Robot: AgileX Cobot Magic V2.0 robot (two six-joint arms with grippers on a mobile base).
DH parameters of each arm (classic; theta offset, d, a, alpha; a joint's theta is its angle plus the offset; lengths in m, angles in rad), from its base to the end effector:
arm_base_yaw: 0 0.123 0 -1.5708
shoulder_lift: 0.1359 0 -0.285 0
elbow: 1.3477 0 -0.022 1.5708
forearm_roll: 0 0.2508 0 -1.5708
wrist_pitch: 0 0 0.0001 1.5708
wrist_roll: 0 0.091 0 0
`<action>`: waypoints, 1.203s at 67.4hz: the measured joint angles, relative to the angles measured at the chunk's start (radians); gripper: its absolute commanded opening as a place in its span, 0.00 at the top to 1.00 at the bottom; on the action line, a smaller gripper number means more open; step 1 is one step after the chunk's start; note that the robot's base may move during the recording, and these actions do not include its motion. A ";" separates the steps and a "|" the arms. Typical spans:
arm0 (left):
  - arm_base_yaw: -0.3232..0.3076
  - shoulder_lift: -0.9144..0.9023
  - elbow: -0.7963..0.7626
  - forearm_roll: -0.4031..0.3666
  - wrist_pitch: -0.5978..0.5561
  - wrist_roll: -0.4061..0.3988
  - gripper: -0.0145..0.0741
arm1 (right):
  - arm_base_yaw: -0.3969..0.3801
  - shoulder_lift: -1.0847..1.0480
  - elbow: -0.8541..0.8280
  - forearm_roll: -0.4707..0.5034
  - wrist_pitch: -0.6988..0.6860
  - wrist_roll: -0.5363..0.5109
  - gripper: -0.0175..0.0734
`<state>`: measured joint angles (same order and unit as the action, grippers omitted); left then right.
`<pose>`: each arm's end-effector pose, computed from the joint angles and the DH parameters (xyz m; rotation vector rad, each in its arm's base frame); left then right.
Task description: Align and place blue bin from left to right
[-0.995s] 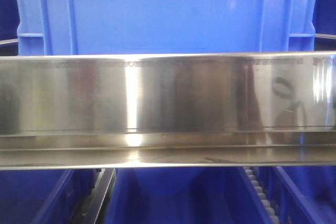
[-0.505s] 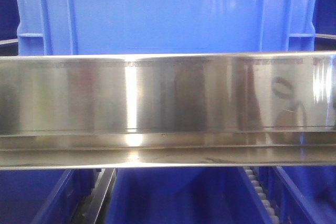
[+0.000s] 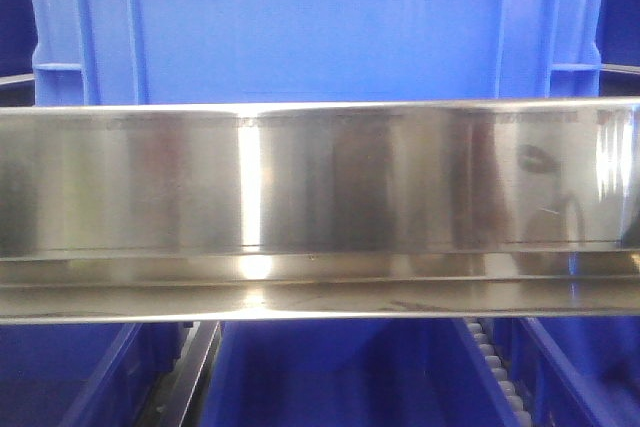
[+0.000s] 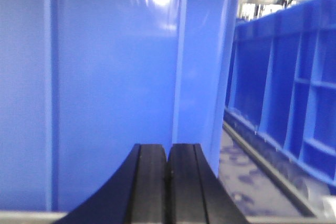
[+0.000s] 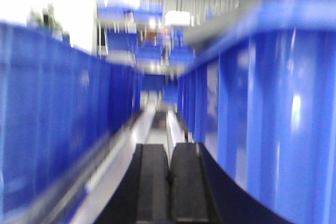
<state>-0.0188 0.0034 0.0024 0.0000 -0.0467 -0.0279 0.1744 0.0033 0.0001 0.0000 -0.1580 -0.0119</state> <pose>0.0562 -0.0011 0.2164 -0.0066 1.4428 -0.0383 0.0534 0.0094 0.2272 -0.1237 1.3245 0.1378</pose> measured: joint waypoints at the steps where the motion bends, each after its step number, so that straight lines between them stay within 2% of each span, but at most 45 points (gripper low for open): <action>1: 0.000 0.000 0.000 0.000 -0.004 0.000 0.96 | 0.000 0.000 0.000 0.000 -0.006 0.000 0.88; 8: 0.000 0.000 -0.004 0.000 -0.010 0.000 0.96 | 0.000 0.000 0.000 0.000 -0.010 0.000 0.88; 13: 0.000 0.000 -0.039 0.000 0.027 0.000 0.96 | 0.000 0.000 -0.024 0.000 0.043 0.000 0.88; 26: 0.000 -0.002 -0.240 0.000 0.214 0.000 0.96 | 0.000 -0.003 -0.201 0.000 0.232 0.000 0.88; 36: 0.000 0.044 -0.402 0.000 0.283 0.000 0.96 | 0.000 0.026 -0.353 0.000 0.339 0.000 0.88; 44: 0.000 0.155 -0.548 -0.008 0.356 0.000 0.96 | 0.000 0.130 -0.489 0.000 0.426 0.000 0.88; 57: 0.000 0.380 -0.752 -0.032 0.390 0.000 0.96 | 0.000 0.349 -0.701 0.000 0.503 0.000 0.88; 67: 0.000 0.550 -0.904 -0.034 0.434 0.000 0.96 | 0.000 0.542 -0.904 0.021 0.681 0.000 0.88; 73: 0.000 0.629 -0.960 -0.041 0.438 0.000 0.96 | 0.000 0.641 -0.998 0.024 0.752 0.000 0.88; 81: 0.000 0.696 -0.987 -0.042 0.433 0.000 0.96 | 0.000 0.735 -1.063 0.026 0.749 0.000 0.88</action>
<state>-0.0188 0.6995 -0.9848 -0.0425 0.3867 -0.0279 0.1744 0.7386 -1.0633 0.0256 0.5914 -0.0119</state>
